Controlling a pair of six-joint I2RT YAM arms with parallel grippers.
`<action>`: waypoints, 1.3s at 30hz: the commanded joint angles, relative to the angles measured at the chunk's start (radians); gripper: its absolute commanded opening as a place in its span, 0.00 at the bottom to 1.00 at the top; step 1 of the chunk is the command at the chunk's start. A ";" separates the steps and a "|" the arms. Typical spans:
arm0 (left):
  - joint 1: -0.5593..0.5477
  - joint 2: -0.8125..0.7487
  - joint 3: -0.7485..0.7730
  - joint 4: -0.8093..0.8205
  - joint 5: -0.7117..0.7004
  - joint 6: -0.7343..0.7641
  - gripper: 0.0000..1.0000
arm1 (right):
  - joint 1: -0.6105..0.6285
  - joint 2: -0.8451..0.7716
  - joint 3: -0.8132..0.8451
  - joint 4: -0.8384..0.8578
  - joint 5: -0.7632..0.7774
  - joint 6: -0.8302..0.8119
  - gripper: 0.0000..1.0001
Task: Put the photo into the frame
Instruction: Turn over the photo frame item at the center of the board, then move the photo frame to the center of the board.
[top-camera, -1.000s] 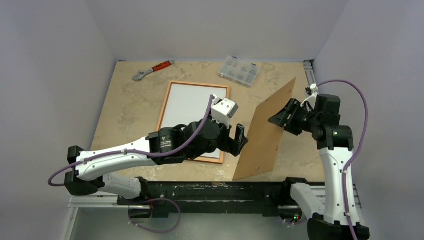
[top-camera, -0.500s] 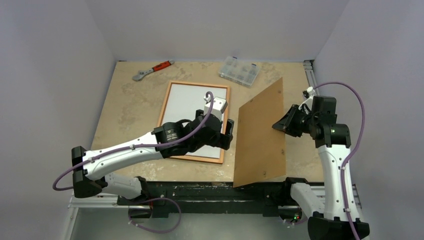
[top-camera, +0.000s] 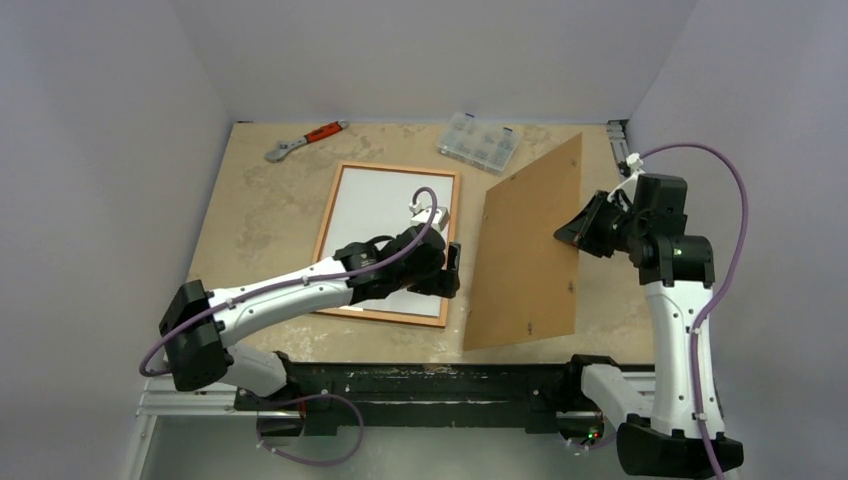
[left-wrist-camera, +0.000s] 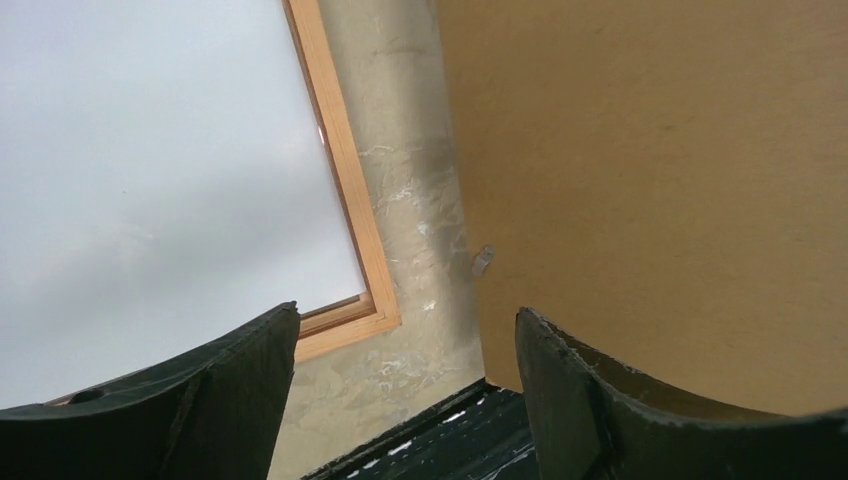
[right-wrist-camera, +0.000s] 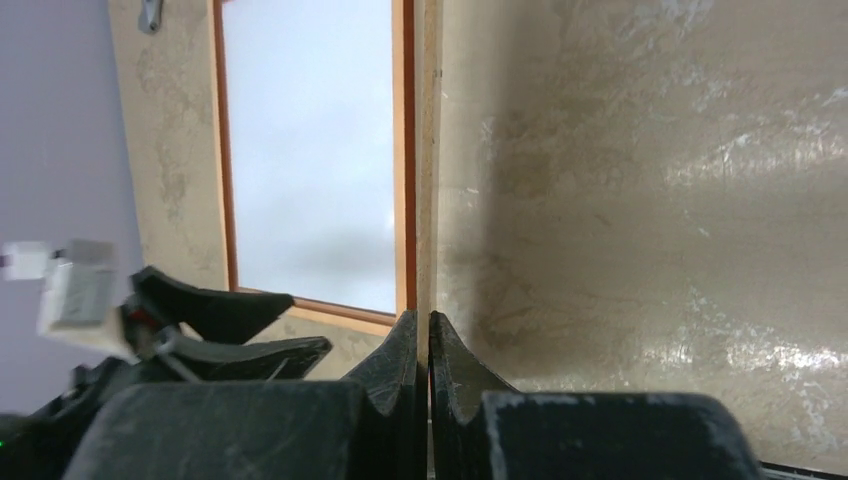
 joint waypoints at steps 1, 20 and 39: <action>0.064 0.071 -0.079 0.193 0.184 -0.071 0.74 | 0.003 0.002 0.130 0.069 0.021 0.016 0.00; 0.071 0.433 0.062 0.223 0.218 -0.066 0.48 | 0.003 -0.007 0.235 0.138 0.119 0.070 0.00; -0.062 0.585 0.281 0.209 0.251 -0.117 0.02 | 0.008 0.011 0.338 0.064 0.220 0.025 0.00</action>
